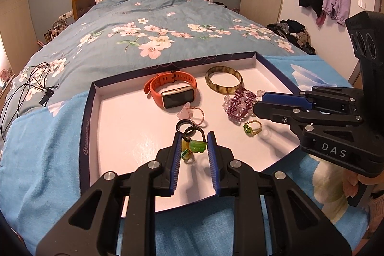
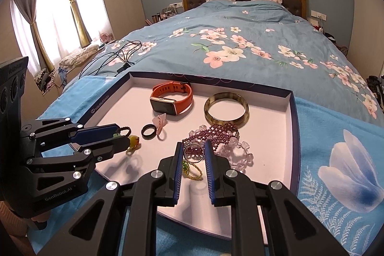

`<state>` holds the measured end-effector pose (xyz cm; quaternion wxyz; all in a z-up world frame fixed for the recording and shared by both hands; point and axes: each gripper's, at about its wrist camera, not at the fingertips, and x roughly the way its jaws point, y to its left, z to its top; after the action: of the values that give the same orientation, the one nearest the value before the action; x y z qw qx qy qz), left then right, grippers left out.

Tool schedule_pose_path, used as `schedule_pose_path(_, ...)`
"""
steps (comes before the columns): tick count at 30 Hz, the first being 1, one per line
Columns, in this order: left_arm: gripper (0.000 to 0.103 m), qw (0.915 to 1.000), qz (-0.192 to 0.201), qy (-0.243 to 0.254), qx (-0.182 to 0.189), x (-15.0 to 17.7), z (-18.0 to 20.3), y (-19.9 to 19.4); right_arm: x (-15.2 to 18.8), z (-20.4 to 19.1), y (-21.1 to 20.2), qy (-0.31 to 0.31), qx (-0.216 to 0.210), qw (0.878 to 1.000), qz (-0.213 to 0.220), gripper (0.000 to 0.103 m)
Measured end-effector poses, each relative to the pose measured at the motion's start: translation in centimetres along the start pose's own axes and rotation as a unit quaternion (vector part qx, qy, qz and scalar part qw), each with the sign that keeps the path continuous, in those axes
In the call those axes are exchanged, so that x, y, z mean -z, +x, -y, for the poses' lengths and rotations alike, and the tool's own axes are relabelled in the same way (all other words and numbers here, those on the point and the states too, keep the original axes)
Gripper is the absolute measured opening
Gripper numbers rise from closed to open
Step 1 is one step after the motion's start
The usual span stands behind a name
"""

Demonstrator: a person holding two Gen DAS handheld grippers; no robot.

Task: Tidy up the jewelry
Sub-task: 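Open the left tool to drop the green ring in the box while the right tool releases the silver ring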

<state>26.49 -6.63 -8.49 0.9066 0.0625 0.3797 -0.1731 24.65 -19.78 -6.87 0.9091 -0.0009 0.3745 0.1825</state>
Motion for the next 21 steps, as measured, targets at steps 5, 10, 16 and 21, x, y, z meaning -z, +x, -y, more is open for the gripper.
schedule_pose_path(5,0.022,1.0,0.0,0.001,-0.001,0.08,0.04,0.09,0.03,-0.02,0.23,-0.001,0.002,1.0,-0.002,0.016)
schedule_pose_path(10,0.022,1.0,-0.002,0.0,-0.003,0.19,0.08,0.34,0.08,0.01,0.58,0.001,0.003,1.0,-0.006,0.016)
schedule_pose_path(16,0.022,1.0,-0.007,0.0,-0.005,0.24,0.13,0.76,0.01,-0.01,0.86,0.003,0.003,1.0,-0.008,0.016)
schedule_pose_path(21,0.022,0.9999,-0.01,-0.002,-0.007,0.23,0.01,1.0,0.02,-0.06,0.89,0.001,0.006,1.0,-0.009,0.016)
